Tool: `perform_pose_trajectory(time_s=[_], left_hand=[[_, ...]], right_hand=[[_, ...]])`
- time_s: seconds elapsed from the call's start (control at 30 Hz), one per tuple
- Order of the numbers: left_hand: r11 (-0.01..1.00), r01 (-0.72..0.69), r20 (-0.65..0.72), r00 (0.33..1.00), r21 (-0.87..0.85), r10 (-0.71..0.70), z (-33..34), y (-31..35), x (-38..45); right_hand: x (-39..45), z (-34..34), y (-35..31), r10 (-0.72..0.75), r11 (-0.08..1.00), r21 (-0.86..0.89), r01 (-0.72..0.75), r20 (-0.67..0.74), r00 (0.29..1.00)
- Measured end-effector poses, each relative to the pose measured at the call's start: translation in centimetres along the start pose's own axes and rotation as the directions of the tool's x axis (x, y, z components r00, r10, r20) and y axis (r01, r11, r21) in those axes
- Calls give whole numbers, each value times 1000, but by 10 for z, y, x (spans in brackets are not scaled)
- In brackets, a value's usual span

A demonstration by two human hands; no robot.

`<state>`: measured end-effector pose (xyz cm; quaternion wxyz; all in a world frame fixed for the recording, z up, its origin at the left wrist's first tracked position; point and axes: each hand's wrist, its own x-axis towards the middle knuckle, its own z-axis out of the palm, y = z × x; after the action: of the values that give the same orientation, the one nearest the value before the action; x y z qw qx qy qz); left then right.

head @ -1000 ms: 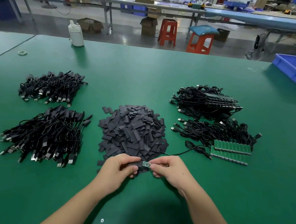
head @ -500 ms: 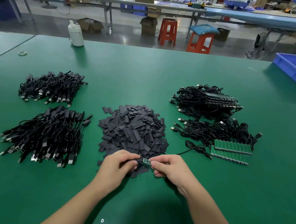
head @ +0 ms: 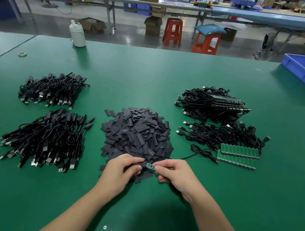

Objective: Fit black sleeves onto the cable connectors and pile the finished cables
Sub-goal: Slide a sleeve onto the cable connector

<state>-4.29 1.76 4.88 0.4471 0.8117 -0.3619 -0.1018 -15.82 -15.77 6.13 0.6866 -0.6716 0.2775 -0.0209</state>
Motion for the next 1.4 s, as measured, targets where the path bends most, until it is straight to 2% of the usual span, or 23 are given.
perform_pose_trajectory(time_s=[0.1, 0.37, 0.63, 0.73, 0.93, 1.03, 1.23, 1.4], left_hand=[[1000, -11, 11, 1000, -3, 11, 0, -1, 2], [991, -115, 169, 980, 70, 102, -9, -3, 8], [995, -77, 151, 986, 71, 66, -9, 0, 9], [988, -111, 139, 986, 108, 96, -8, 3, 9], [989, -102, 166, 983, 107, 84, -3, 9, 7], [981, -127, 152, 983, 148, 104, -2, 10, 6], [977, -182, 52, 983, 108, 177, -1, 16, 4], [973, -208, 55, 978, 102, 203, -1, 17, 3]], right_hand=[[1, 1, -1, -16, 1000, -24, 16, 1, 1000], [1, -1, 4, 5, 1000, 14, -5, 25, 1000], [3, 0, 7, 18, 990, 142, -22, 24, 1000], [3, 1, 8, 28, 985, 167, -30, 17, 999], [2, 10, 3, -46, 999, 27, 46, 2, 999], [1, 11, 0, -65, 998, 10, 65, 15, 998], [1, 8, -1, -48, 999, 23, 47, 56, 997], [-2, 2, -5, -45, 992, -113, 56, 96, 994]])
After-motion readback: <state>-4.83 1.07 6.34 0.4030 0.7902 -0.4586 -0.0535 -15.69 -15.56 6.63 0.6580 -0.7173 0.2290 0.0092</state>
